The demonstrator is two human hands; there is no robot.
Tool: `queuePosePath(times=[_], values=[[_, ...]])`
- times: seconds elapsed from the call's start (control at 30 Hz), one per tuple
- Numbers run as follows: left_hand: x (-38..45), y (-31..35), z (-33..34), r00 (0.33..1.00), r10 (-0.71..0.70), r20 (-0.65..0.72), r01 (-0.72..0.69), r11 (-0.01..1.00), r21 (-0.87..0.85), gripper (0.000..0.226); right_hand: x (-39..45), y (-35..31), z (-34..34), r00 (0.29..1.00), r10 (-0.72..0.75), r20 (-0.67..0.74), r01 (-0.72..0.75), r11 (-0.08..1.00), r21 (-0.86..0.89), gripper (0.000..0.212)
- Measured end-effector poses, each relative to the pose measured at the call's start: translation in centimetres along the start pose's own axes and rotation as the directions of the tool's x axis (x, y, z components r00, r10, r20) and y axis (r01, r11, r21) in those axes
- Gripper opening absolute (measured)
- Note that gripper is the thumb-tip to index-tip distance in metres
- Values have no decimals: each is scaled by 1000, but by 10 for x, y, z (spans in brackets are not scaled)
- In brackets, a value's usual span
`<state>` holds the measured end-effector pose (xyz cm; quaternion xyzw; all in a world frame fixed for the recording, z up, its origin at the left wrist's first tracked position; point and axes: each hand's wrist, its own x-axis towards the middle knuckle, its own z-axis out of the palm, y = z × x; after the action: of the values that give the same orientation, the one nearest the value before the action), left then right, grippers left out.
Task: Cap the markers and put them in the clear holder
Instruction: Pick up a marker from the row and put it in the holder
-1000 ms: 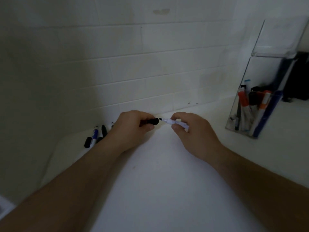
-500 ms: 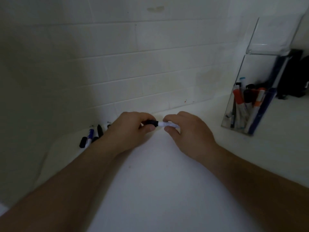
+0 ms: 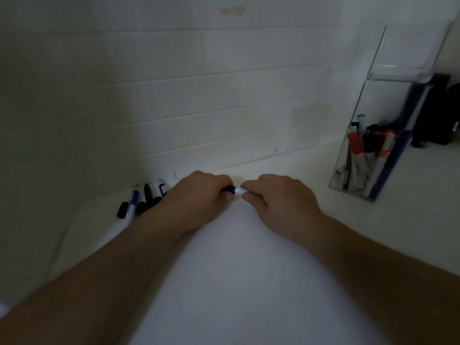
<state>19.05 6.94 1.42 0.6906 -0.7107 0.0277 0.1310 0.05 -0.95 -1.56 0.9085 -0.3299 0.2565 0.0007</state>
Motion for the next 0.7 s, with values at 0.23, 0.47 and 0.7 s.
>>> queuePosePath(times=[0.23,0.47,0.7], values=[[8,1,7,994,30,-104,-30,1000,-4,13,1,4,-2,999,8,-36,-6,998,67,42],[8,5,9,960,38,-279,-81,986,-144,17,8,2,-12,993,-20,-113,22,1000,14,40],[2,23,3,912,-21,-410,-93,962,-257,18,19,-5,-46,994,-107,-7,102,970,-220,26]])
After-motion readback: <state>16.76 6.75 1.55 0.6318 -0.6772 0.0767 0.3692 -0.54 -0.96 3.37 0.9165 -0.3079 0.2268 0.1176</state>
